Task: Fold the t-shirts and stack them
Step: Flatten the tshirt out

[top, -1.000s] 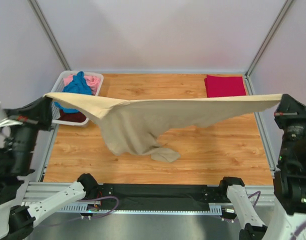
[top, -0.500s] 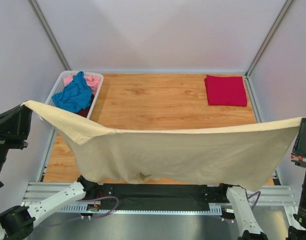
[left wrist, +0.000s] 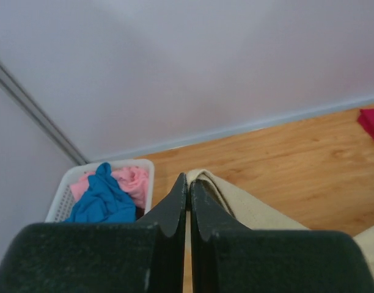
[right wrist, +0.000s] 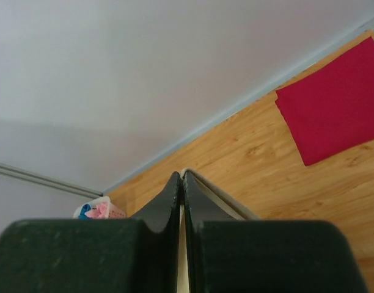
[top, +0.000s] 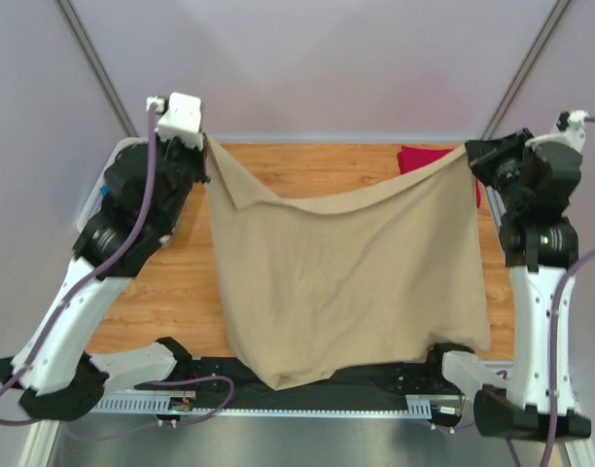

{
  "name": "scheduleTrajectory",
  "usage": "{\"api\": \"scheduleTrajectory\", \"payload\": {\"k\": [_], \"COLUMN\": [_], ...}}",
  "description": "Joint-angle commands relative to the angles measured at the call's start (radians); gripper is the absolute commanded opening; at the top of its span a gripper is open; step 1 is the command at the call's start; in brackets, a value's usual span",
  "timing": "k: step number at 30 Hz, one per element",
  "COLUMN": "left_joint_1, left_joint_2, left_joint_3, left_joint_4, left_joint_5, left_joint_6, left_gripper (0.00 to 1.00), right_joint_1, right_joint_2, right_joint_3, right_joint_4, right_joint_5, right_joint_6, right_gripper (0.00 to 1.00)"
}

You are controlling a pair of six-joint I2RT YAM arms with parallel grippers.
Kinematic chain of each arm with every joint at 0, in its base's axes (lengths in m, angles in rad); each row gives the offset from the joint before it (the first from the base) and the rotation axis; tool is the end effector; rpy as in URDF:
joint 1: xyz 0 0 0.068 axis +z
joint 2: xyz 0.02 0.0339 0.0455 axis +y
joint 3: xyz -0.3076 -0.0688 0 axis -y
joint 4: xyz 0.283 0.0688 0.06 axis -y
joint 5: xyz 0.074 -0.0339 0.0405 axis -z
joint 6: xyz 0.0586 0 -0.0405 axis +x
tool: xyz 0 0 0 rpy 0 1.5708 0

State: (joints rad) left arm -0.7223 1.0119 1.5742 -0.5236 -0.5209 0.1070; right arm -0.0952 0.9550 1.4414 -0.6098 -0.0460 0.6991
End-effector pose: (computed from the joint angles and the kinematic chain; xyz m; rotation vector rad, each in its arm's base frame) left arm 0.1611 -0.1031 0.5808 0.2213 1.5219 -0.0901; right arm 0.1954 -0.0159 0.5336 0.6322 1.5976 0.4891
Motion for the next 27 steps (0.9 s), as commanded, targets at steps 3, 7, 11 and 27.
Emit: {"api": "scheduleTrajectory", "payload": {"k": [3,7,11,27], "left_joint_1": [0.204,0.216,0.215,0.215], "left_joint_2": [0.218,0.286,0.32,-0.315], "left_joint_3": [0.265,0.44,0.581,-0.406], "left_joint_4": [0.046,0.088,0.036,-0.107], "left_joint_5": [0.032,0.091,0.131,0.348], "left_joint_6": [0.02,0.054,0.095,-0.269], "left_gripper": [0.0,0.0,0.0,0.0], "right_joint_1": [-0.009,-0.061,-0.181,-0.209], "right_joint_2": [0.255,0.416,0.419,-0.128], "right_joint_3": [0.3,0.634,0.731,-0.169], "right_joint_4": [0.148,-0.025,-0.042,-0.44], "right_joint_5": [-0.124,-0.165,-0.268,0.122], "right_joint_6": [-0.068,-0.135,-0.064,-0.204], "right_gripper": [0.0,0.0,0.0,0.0]}}
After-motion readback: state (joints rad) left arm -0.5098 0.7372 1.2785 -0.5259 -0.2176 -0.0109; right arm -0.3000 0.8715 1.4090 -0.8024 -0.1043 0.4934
